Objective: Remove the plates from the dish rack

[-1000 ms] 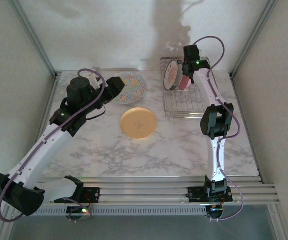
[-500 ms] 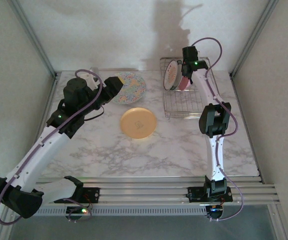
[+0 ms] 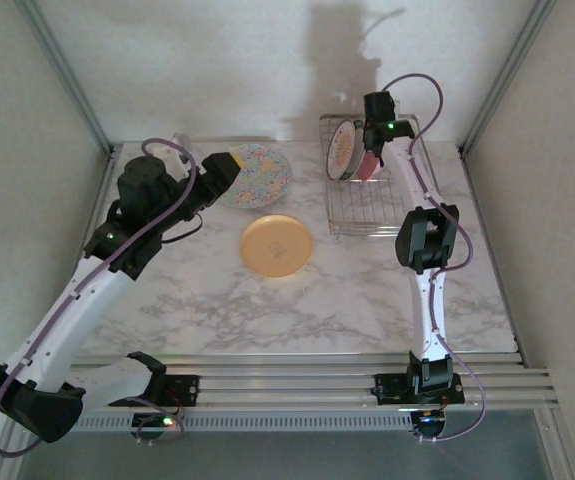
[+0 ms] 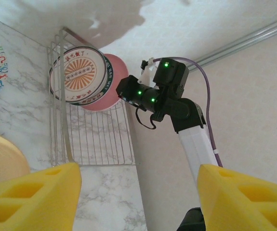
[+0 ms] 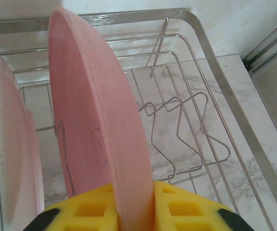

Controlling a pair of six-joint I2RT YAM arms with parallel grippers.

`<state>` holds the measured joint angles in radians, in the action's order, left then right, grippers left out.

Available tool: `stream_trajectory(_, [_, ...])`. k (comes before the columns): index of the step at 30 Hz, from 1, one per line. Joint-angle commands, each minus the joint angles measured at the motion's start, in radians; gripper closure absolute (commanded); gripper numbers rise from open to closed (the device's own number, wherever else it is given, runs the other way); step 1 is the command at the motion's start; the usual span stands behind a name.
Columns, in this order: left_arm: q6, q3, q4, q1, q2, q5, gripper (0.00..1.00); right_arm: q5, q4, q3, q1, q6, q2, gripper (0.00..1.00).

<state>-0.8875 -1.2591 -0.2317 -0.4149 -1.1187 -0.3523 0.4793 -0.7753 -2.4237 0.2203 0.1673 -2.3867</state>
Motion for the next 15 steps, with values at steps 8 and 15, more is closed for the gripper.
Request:
stream_trajectory(8, [0.015,-0.033,-0.021,0.028,0.017,-0.04,0.35,0.049,-0.007,-0.057,0.015,-0.032,-0.022,0.93])
stream_trajectory(15, [0.016,-0.015,-0.006,0.034,0.023,-0.041,0.35,0.188,0.012,-0.083,0.062,-0.104,-0.011,1.0])
